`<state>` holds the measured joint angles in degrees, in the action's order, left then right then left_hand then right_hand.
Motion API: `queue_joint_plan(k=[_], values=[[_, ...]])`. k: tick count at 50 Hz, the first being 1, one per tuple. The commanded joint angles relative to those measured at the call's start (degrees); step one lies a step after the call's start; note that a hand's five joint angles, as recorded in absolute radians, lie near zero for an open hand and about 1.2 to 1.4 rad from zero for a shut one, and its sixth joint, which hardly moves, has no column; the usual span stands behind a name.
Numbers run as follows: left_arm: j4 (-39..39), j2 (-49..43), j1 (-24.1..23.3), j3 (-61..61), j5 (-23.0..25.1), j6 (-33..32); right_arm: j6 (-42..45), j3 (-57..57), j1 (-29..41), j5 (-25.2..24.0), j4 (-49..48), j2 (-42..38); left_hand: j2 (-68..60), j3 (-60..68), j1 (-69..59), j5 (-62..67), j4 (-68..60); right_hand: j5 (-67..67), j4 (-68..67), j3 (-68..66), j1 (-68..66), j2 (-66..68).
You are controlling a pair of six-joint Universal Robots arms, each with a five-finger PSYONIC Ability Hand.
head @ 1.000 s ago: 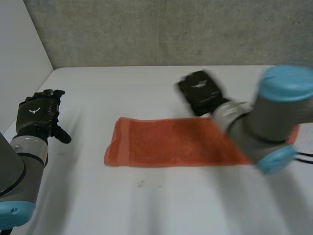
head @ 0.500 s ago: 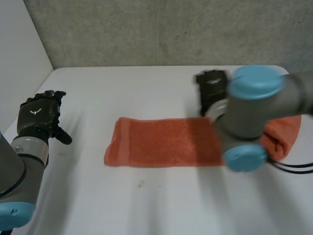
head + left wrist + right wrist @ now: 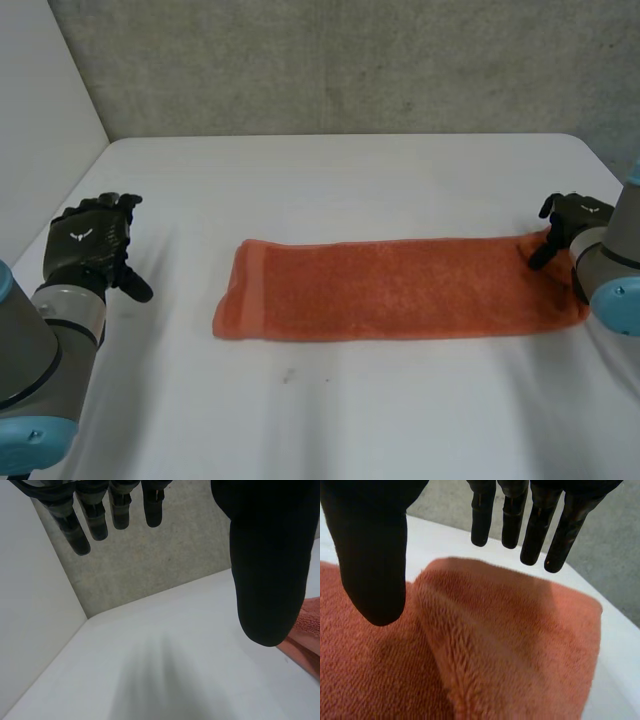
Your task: Fold the laundry
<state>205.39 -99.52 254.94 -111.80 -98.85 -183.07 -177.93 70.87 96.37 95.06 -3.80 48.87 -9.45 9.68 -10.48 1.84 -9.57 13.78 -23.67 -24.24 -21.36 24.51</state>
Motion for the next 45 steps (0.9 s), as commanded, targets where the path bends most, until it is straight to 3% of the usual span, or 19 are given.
queue_joint_plan(k=[1, 3, 4, 5, 6, 8, 20, 27, 33, 38, 45], values=[[0.1, -0.41, -0.06, 0.09, 0.06, 0.0, -0.93, -0.56, -0.74, -1.46, 0.02, -2.73, -0.55, 0.32, 0.48, -1.84, -0.43, 11.36, -11.48, -10.91, -13.78, 10.64], [0.01, -0.41, -0.06, 0.09, 0.06, 0.0, -0.84, -0.82, -0.83, -2.77, -0.24, -3.6, -0.55, 0.32, 0.48, -1.84, -0.43, 23.74, -23.85, -23.28, -26.16, 23.01], [0.01, -0.5, -0.06, 0.09, 0.06, 0.0, -0.84, -0.82, -0.83, -2.77, -0.24, -3.61, -0.55, 0.32, 0.48, -1.84, -0.43, 23.81, -23.92, -23.35, -26.23, 23.08], [0.01, -0.5, -0.06, 0.01, 0.06, 0.0, -0.84, -0.82, -1.09, -3.12, -0.33, -4.04, -0.55, 0.32, 0.48, -1.84, -0.43, 35.3, -35.41, -34.85, -37.72, 34.58], [0.01, -0.5, -0.06, 0.01, 0.06, 0.0, -0.84, -0.82, -1.1, -3.13, -0.33, -4.05, -0.55, 0.32, 0.48, -1.84, -0.43, 35.42, -35.53, -34.96, -37.84, 34.69], [0.01, -0.5, -0.06, 0.09, 0.06, 0.0, -0.75, -0.82, -1.8, -3.21, -0.59, -4.31, -0.55, 0.32, 0.48, -1.84, -0.43, 56.15, -56.26, -55.69, -58.57, 55.42], [0.01, -0.5, -0.06, 0.09, -0.02, 0.0, -0.49, -3.19, 0.4, -3.48, -3.23, 0.7, -0.55, 0.32, 0.48, -1.84, -0.43, 56.22, -56.33, -55.76, -58.64, 55.49], [0.01, -0.5, 0.03, 0.09, -0.02, 0.0, -2.32, -6.71, 17.5, -7.42, -4.02, 4.12, -0.55, 0.32, 0.48, -1.84, -0.43, 56.22, -56.33, -55.76, -58.64, 55.49], [0.01, -0.41, 0.47, 0.09, -0.02, 0.0, -5.23, -7.06, 25.1, -10.86, -6.13, 3.25, -0.55, 0.32, 0.48, -1.84, -0.43, 56.22, -56.33, -55.76, -58.64, 55.49], [0.01, -0.41, 0.47, 0.09, -0.02, 0.0, -5.41, -7.5, 33.87, -16.82, -10.69, -2.71, -0.55, 0.32, 0.48, -1.84, -0.43, 56.22, -56.33, -55.76, -58.64, 55.49], [0.01, -0.41, 0.29, 0.09, -0.02, 0.0, -5.06, -9.78, 38.27, -21.31, -10.36, -9.92, -0.55, 0.32, 0.48, -1.84, -0.43, 56.22, -56.33, -55.76, -58.64, 55.49]])
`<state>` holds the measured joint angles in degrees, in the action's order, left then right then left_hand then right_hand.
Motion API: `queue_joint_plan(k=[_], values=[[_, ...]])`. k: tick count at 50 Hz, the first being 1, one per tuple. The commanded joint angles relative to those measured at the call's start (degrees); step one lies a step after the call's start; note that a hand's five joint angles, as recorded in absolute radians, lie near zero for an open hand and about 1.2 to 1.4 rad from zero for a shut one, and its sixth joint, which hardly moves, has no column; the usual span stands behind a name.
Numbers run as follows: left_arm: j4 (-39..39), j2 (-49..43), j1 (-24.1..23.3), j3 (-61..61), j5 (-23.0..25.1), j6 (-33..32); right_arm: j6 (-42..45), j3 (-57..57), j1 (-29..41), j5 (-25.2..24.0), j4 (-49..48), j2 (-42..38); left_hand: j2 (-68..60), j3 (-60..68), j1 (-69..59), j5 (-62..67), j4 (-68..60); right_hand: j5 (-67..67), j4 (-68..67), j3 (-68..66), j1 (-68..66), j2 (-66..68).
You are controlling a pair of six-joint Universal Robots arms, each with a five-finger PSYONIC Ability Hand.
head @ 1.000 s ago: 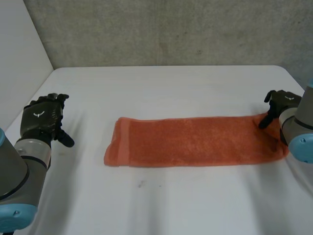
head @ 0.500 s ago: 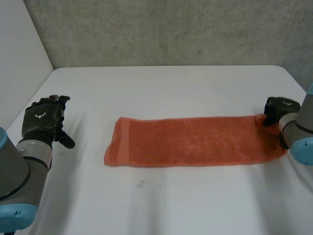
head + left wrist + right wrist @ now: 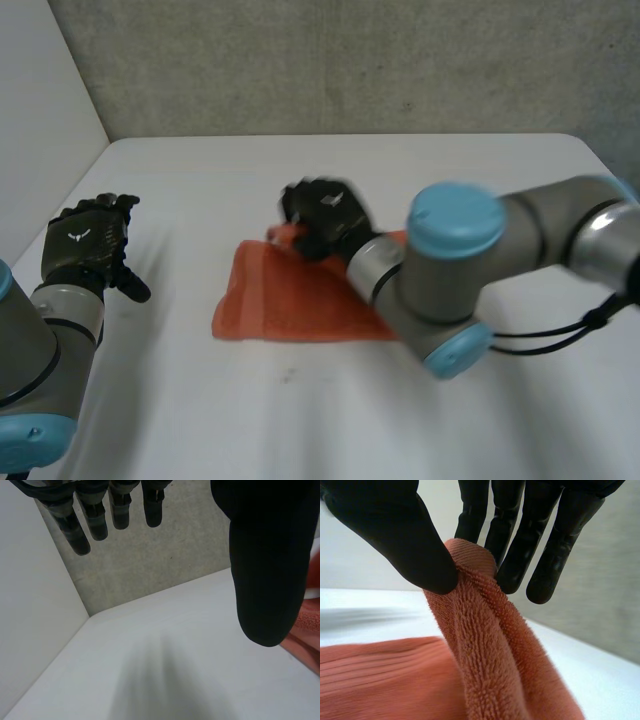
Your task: Fold the laundry
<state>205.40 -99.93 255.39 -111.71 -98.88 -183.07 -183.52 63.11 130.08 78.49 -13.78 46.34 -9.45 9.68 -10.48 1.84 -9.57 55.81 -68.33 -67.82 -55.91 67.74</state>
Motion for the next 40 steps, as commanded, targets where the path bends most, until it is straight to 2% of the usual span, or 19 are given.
queue_joint_plan(k=[1, 4, 6, 7, 8, 12, 14, 15, 17, 20, 22, 25, 27, 28, 30, 36, 40], values=[[0.0, 0.0, -0.16, 0.0, 0.0, -0.01, 0.7, -2.64, 5.26, -5.1, 0.15, -8.44, -0.55, 0.32, 0.48, -1.84, -0.43, 14.19, -11.67, -12.18, -24.09, 12.26], [-0.09, 0.0, -0.33, 0.0, 0.0, -0.01, 1.23, -2.99, 5.45, -5.19, 1.3, -8.89, -0.55, 0.32, 0.48, -1.84, -0.43, 14.19, -11.67, -12.18, -24.09, 12.26], [-0.09, 0.0, -0.59, 0.0, 0.09, -0.09, 3.42, -3.87, 5.36, -4.05, 4.54, -8.37, -0.55, 0.32, 0.48, -1.84, -0.43, -45.49, 48.01, 47.5, 35.58, -47.42], [-0.09, 0.0, -0.6, 0.0, 0.09, -0.09, 3.43, -3.87, 5.36, -4.05, 4.55, -8.37, -0.55, 0.32, 0.48, -1.84, -0.43, -45.8, 48.32, 47.81, 35.9, -47.73], [-0.09, 0.0, -0.77, -0.09, 0.26, -0.18, 5.08, -4.13, 5.18, -2.83, 6.12, -7.24, -0.55, 0.32, 0.48, -1.84, -0.43, -55.81, 58.33, 57.82, 45.91, -57.74], [-0.17, -0.09, -1.21, 0.0, 0.53, -0.27, 7.65, -2.29, 5.01, 1.05, 8.25, -2.3, -0.55, 0.32, 0.48, -1.84, -0.43, -55.81, 58.33, 57.82, 45.91, -57.74], [-0.17, -0.09, -2.78, 0.35, 0.7, -0.27, 8.18, 2.6, 1.69, 3.76, 8.68, 4.17, -0.55, 0.32, 0.48, -1.84, -0.43, -55.81, 58.33, 57.82, 45.91, -57.74], [-0.17, -0.09, -2.79, 0.35, 0.7, -0.27, 8.18, 2.63, 1.67, 3.78, 8.68, 4.2, -0.55, 0.32, 0.48, -1.84, -0.43, -55.81, 58.33, 57.82, 45.91, -57.74], [0.0, -0.09, -4.02, 0.79, 0.79, -0.36, 8.35, 10.06, -3.67, 4.22, 8.68, 10.5, -0.55, 0.32, 0.48, -1.84, -0.43, -55.81, 58.33, 57.82, 45.91, -57.74], [0.27, -0.88, -6.66, 2.55, 1.23, -0.45, 8.88, 13.88, -5.98, 4.13, 8.6, 13.25, -0.55, 0.32, 0.48, -1.84, -0.43, -55.81, 58.33, 57.82, 45.91, -57.74], [0.18, -3.76, -9.63, 5.52, 3.94, -0.62, 9.58, 20.53, -9.83, 4.13, 7.72, 16.49, -0.55, 0.32, 0.48, -1.84, -0.43, -55.81, 58.33, 57.82, 45.91, -57.74], [0.0, -5.36, -11.23, 7.29, 6.07, -0.71, 11.42, 26.86, -14.04, 4.22, 5.8, 18.17, -0.55, 0.32, 0.48, -1.84, -0.43, -55.81, 58.33, 57.82, 45.91, -57.74], [-0.26, -9.03, -13.24, 11.14, 10.35, -0.8, 13.08, 29.76, -15.98, 4.04, 3.87, 18.7, -0.55, 0.32, 0.48, -1.84, -0.43, -55.81, 58.33, 57.82, 45.91, -57.74], [-0.26, -9.05, -13.25, 11.16, 10.37, -0.8, 15.1, 32.75, -17.83, 3.95, 1.85, 19.05, -0.55, 0.32, 0.48, -1.84, -0.43, -55.81, 58.33, 57.82, 45.91, -57.74], [-0.79, -12.99, -14.21, 15.36, 13.35, -0.89, 17.21, 35.21, -19.24, 3.95, -0.17, 19.14, -0.55, 0.32, 0.48, -1.84, -0.43, -55.81, 58.33, 57.82, 45.91, -57.74], [-3.95, -19.25, -15.8, 21.62, 14.85, -0.97, 22.23, 40.41, -20.66, 4.04, -4.14, 19.14, -0.55, 0.32, 0.48, -1.84, -0.43, -51.88, 54.4, 53.89, 41.97, -53.81], [-7.2, -24.24, -16.06, 27.14, 14.94, -0.89, 22.5, 41.13, -20.66, 3.95, -4.85, 19.06, -0.55, 0.32, 0.48, -1.84, -0.43, -50.52, 53.04, 52.53, 40.62, -52.45]])
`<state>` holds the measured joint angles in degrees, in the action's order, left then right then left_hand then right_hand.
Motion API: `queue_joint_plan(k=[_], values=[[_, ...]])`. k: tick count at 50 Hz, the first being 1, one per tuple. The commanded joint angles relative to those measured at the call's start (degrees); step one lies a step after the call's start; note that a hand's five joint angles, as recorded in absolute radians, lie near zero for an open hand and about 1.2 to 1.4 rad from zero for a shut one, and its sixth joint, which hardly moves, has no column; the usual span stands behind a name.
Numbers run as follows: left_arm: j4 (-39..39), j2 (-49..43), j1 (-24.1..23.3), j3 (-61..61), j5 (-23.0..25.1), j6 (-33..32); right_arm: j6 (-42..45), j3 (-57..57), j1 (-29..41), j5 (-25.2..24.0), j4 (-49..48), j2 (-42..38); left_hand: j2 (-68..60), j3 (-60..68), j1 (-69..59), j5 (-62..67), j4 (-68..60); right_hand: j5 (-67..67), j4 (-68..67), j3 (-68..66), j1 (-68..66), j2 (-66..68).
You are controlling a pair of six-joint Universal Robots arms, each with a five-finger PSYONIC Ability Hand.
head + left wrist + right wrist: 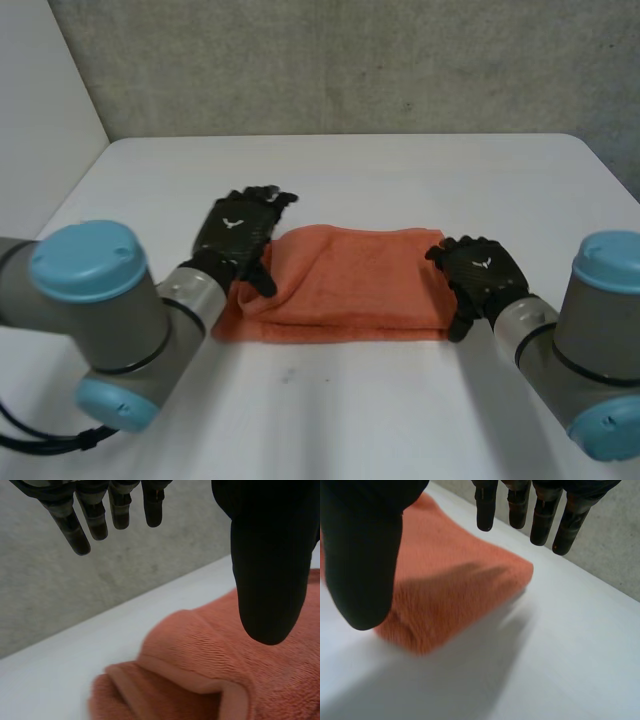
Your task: Fold the laundry
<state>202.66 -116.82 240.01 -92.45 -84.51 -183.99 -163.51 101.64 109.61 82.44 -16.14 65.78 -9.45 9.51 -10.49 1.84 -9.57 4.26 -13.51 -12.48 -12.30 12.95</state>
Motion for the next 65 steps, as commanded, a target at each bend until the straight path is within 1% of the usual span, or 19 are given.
queue_joint_plan(k=[1, 11, 16, 18, 21, 25, 26, 28, 30, 37, 45, 47, 50, 52, 53, 55, 58, 64, 65], values=[[-5.08, -8.76, -0.69, 9.12, 0.58, 0.03, 2.49, 2.86, -0.18, 0.09, -2.66, -0.47, -0.55, 0.49, 0.49, -1.84, -0.43, 2.71, -3.45, -4.48, -4.67, 4.02], [-5.52, -14.75, -0.07, 16.07, -0.65, -0.06, 2.49, 3.47, 0.08, -0.61, -6.62, -2.32, -0.77, 0.7, 0.27, -1.63, -0.65, 14.98, -15.73, -16.76, -16.94, 16.29], [-5.52, -16.42, 1.16, 16.95, -4.87, -0.14, 2.76, 3.48, -0.36, -0.61, -6.8, -2.41, -0.93, 0.87, 0.1, -1.46, -0.82, 24.25, -25.0, -26.03, -26.22, 25.57], [-5.44, -16.86, 2.29, 16.69, -9.77, -0.84, 2.93, 3.56, -0.36, -0.61, -6.88, -2.58, -0.77, 0.7, 0.27, -1.62, -0.65, 28.63, -29.37, -30.41, -30.59, 29.94], [-5.52, -16.77, 2.65, 15.9, -13.64, -1.72, 3.02, 3.3, -0.36, -0.26, -6.8, -3.2, -0.55, 0.49, 0.49, -1.84, -0.43, 35.36, -36.1, -37.13, -37.32, 36.67], [-5.79, -16.16, 2.65, 14.4, -15.42, -2.08, 4.33, 2.77, -0.36, 0.26, -6.53, -4.69, -0.55, 0.49, 0.49, -1.84, -0.43, 44.22, -44.96, -46.0, -46.18, 45.53], [-5.87, -15.11, 2.56, 13.01, -15.42, -2.08, 4.34, 2.77, -0.36, 0.27, -6.53, -4.69, -0.55, 0.49, 0.49, -1.84, -0.43, 44.27, -45.01, -46.05, -46.23, 45.58], [-5.88, -13.71, 2.22, 11.26, -15.42, -1.99, 6.26, 2.86, -0.36, 0.61, -6.44, -4.69, -0.55, 0.49, 0.49, -1.84, -0.43, 58.65, -59.4, -60.43, -60.62, 59.97], [-5.88, -12.03, 1.86, 9.66, -15.42, -1.81, 7.06, 2.86, -0.36, 0.96, -6.27, -4.43, -0.55, 0.49, 0.49, -1.84, -0.43, 65.67, -66.42, -67.45, -67.63, 66.98], [-5.96, -2.73, -2.27, 4.04, -15.5, -1.29, 9.7, 2.25, -0.54, 3.25, -5.92, -3.29, -0.55, 0.49, 0.49, -1.84, -0.43, 65.74, -66.49, -67.52, -67.7, 67.05], [-5.96, 5.89, -2.54, -1.67, -15.59, -0.85, 21.48, -3.2, 0.08, 4.75, -4.69, 1.29, -0.55, 0.49, 0.49, -1.84, -0.43, 65.74, -66.49, -67.52, -67.7, 67.05], [-5.96, 7.03, -2.45, -2.64, -15.59, -0.67, 26.38, -7.84, 4.01, 5.1, -3.46, 1.2, -0.55, 0.49, 0.49, -1.84, -0.43, 65.74, -66.49, -67.52, -67.7, 67.05], [-6.05, 9.58, -2.1, -4.14, -15.77, -0.41, 27.72, -10.59, 8.43, 4.84, -2.93, 0.58, -0.55, 0.49, 0.49, -1.84, -0.43, 65.74, -66.49, -67.52, -67.7, 67.05], [-6.05, 10.73, -1.66, -4.84, -15.77, -0.23, 28.86, -16.8, 17.44, 4.31, -1.97, -3.09, -0.55, 0.49, 0.49, -1.84, -0.43, 65.74, -66.49, -67.52, -67.7, 67.05], [-6.14, 11.69, -0.79, -5.63, -15.77, -0.32, 28.86, -16.83, 17.48, 4.31, -1.96, -3.11, -0.55, 0.49, 0.49, -1.84, -0.43, 65.74, -66.49, -67.52, -67.7, 67.05], [-6.14, 12.57, 0.27, -6.42, -15.86, -0.23, 29.65, -21.9, 24.48, 3.17, -0.3, -8.27, -0.55, 0.49, 0.49, -1.84, -0.43, 65.74, -66.49, -67.52, -67.7, 67.05], [-6.23, 13.89, 1.85, -7.39, -15.77, 0.2, 30.88, -25.16, 29.33, 0.11, 2.25, -13.28, -0.55, 0.49, 0.49, -1.84, -0.43, 65.74, -66.49, -67.52, -67.7, 67.05], [-6.23, 14.25, 3.18, -8.27, -15.68, 3.8, 31.94, -26.76, 33.04, -4.57, 6.12, -19.63, -0.55, 0.49, 0.49, -1.84, -0.43, 65.74, -66.49, -67.52, -67.7, 67.05], [-6.23, 14.25, 3.18, -8.27, -15.68, 3.81, 32.02, -27.02, 33.04, -3.87, 7.26, -20.33, -0.55, 0.49, 0.49, -1.84, -0.43, 50.81, -51.56, -52.59, -52.78, 52.13]])
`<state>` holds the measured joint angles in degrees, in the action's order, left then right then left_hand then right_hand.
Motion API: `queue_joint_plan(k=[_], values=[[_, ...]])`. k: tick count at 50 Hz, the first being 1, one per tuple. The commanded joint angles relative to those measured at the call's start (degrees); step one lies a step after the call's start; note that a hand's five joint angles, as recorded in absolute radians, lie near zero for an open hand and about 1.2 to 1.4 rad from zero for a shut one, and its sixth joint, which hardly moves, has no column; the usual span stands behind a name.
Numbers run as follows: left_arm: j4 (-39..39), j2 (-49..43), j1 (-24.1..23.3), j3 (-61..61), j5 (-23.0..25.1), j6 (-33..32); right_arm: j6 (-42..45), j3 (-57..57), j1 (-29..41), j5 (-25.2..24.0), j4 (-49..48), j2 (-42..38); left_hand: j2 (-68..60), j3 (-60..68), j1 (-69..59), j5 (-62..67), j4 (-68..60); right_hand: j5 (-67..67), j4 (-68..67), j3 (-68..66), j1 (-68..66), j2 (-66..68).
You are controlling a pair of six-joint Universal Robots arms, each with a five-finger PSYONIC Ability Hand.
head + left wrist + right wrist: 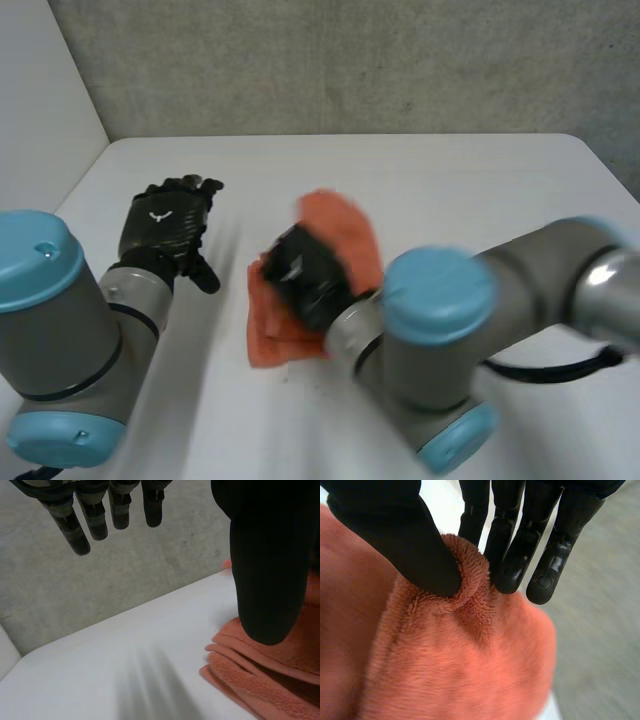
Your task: Fold the laundry
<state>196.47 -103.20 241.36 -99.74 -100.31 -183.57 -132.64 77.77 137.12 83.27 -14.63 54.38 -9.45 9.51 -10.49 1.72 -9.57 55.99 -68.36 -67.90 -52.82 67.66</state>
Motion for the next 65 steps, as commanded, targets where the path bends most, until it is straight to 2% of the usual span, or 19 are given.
queue_joint_plan(k=[1, 2, 3, 4, 8, 10, 12, 15, 17, 20, 23, 28, 31, 39, 45, 50, 58, 61, 65], values=[[-0.2, 0.64, 2.01, -0.9, 0.28, 4.18, 0.9, -3.33, 5.44, -2.69, 6.37, -8.5, -0.55, 0.49, 0.49, -1.72, -0.43, -37.21, 39.57, 39.12, 24.04, -38.87], [-0.55, 0.64, 2.1, -0.64, 0.37, 4.71, 0.89, -3.33, 5.44, -2.67, 6.37, -8.5, -0.55, 0.49, 0.49, -1.72, -0.43, -37.57, 39.93, 39.48, 24.4, -39.24], [-0.56, 0.64, 2.1, -0.63, 0.37, 4.71, 0.2, -3.59, 5.35, 0.28, 6.46, -7.37, -0.55, 0.49, 0.49, -1.72, -0.43, -55.99, 58.36, 57.9, 42.82, -57.66], [-0.82, 0.55, 2.1, -0.11, 0.46, 4.8, -1.46, -3.86, 5.44, 3.27, 6.2, -5.18, -0.55, 0.49, 0.49, -1.72, -0.43, -55.99, 58.36, 57.9, 42.82, -57.66], [-1.17, 0.28, 2.1, 1.3, 0.55, 4.89, -9.17, -3.6, 3.78, 5.85, 4.01, -0.26, -0.55, 0.49, 0.49, -1.72, -0.43, -55.99, 58.36, 57.9, 42.82, -57.66], [-1.35, -0.5, 2.01, 4.19, 0.55, 4.98, -14.66, -2.8, 1.84, 5.32, 3.03, 2.14, -0.55, 0.49, 0.49, -1.72, -0.43, -55.99, 58.36, 57.9, 42.82, -57.66], [-1.35, -1.46, 1.66, 5.59, 0.55, 4.98, -26.03, -2.1, -1.49, 4.01, 2.85, 6.25, -0.55, 0.49, 0.49, -1.72, -0.43, -55.99, 58.36, 57.9, 42.82, -57.66], [-1.7, -3.75, 0.7, 8.49, 0.55, 5.15, -31.71, -1.84, -2.65, 3.13, 2.94, 8.38, -0.55, 0.49, 0.49, -1.72, -0.43, -55.99, 58.36, 57.9, 42.82, -57.66], [-2.14, -4.89, -0.18, 9.73, 0.64, 5.33, -40.46, -1.75, -5.36, 0.85, 3.38, 10.57, -0.55, 0.49, 0.49, -1.72, -0.43, -55.99, 58.36, 57.9, 42.82, -57.66], [-3.71, -8.22, -2.46, 12.45, 1.77, 6.55, -44.71, -2.71, -8.43, -1.34, 5.39, 10.32, -0.55, 0.49, 0.49, -1.72, -0.43, -55.99, 58.36, 57.9, 42.82, -57.66], [-6.69, -11.48, -4.05, 14.82, 2.48, 8.57, -44.98, -3.33, -9.59, -2.41, 6.9, 9.26, -0.55, 0.49, 0.49, -1.72, -0.43, -55.99, 58.36, 57.9, 42.82, -57.66], [-11.88, -16.31, -5.45, 17.73, 2.48, 12.0, -47.0, -10.35, -11.69, -4.25, 14.87, -0.83, -0.55, 0.49, 0.49, -1.72, -0.43, -55.99, 58.36, 57.9, 42.82, -57.66], [-15.31, -18.43, -5.55, 18.52, 2.4, 13.76, -47.89, -11.94, -12.31, -4.34, 16.83, -2.78, -0.55, 0.49, 0.49, -1.72, -0.43, -55.99, 58.36, 57.9, 42.82, -57.66], [-17.52, -20.63, -4.76, 17.83, 2.04, 14.21, -49.38, -20.19, -13.89, -4.26, 25.52, -13.49, -0.55, 0.49, 0.49, -1.72, -0.43, -55.99, 58.36, 57.9, 42.82, -57.66], [-18.13, -20.64, -4.4, 17.38, 2.48, 14.12, -49.12, -23.11, -14.16, -4.34, 28.26, -14.65, -0.55, 0.49, 0.49, -1.72, -0.43, -55.99, 58.36, 57.9, 42.82, -57.66], [-18.4, -17.66, -4.4, 17.99, 2.75, 14.2, -49.12, -24.42, -14.25, -4.34, 28.96, -12.89, -0.55, 0.49, 0.49, -1.72, -0.43, -55.99, 58.36, 57.9, 42.82, -57.66], [-18.31, -6.77, -3.62, 19.31, 2.83, 14.12, -49.03, -21.08, -15.13, -3.9, 28.08, 0.12, -0.55, 0.49, 0.49, -1.72, -0.43, -55.99, 58.36, 57.9, 42.82, -57.66], [-18.22, -2.37, -2.13, 19.84, 2.92, 13.94, -49.12, -17.39, -17.85, -2.85, 25.71, 6.36, -0.55, 0.49, 0.49, -1.72, -0.43, -55.99, 58.36, 57.9, 42.82, -57.66], [-18.4, 2.04, -0.19, 20.28, 2.83, 13.85, -48.5, -9.42, -20.31, 2.58, 18.87, 16.08, -0.55, 0.49, 0.49, -1.72, -0.43, -55.99, 58.36, 57.9, 42.82, -57.66]])
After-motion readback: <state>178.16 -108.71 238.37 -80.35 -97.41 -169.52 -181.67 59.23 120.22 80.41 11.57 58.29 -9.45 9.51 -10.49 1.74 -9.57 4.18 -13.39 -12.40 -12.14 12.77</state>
